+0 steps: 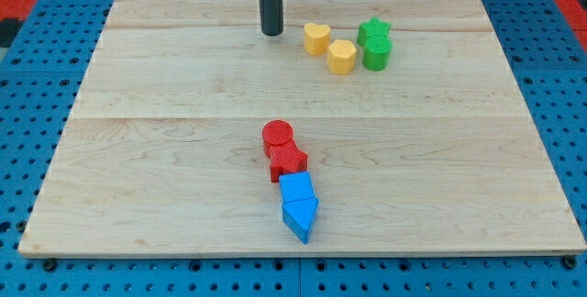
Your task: Slide yellow hexagon a bi right
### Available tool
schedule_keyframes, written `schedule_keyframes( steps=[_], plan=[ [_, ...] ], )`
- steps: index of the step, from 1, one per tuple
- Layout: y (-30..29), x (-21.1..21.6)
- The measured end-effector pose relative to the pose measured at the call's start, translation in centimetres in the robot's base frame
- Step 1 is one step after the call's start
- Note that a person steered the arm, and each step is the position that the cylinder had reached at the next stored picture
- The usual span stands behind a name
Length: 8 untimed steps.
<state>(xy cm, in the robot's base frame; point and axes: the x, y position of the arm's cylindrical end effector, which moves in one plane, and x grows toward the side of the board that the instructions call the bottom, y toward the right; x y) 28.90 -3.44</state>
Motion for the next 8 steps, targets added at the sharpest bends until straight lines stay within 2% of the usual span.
schedule_keyframes(
  steps=[2, 3, 4, 5, 8],
  plan=[
    [6.9, 0.3],
    [8.5, 0.6],
    [-0.1, 1.7],
    [-3.4, 5.1],
    [9.2, 6.7]
  ],
)
